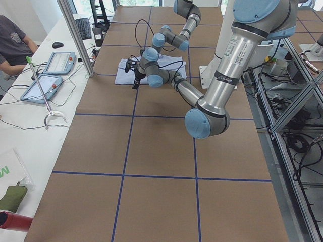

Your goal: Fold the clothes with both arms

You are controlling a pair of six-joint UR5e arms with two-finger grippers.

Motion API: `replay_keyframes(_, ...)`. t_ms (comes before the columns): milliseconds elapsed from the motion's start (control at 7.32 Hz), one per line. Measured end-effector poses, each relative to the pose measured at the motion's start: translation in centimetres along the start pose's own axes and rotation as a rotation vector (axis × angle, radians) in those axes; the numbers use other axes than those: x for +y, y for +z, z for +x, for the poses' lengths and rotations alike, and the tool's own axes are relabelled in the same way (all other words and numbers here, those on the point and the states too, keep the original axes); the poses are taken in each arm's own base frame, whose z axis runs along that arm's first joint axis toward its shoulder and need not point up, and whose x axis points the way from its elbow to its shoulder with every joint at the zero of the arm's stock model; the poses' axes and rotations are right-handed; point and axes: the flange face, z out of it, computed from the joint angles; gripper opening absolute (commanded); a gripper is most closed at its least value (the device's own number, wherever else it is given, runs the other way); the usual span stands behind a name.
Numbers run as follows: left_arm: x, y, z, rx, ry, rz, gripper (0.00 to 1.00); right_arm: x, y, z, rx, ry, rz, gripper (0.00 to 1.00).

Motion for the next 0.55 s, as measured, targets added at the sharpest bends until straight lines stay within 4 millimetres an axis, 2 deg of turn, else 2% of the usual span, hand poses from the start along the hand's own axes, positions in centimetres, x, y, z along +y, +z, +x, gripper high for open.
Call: replay_keyframes(546,0.0,0.0,0.3,0.004,-0.004,-0.001,1.0,0.8,1.7,0.9,0.022,-0.015,-0.019,1.0)
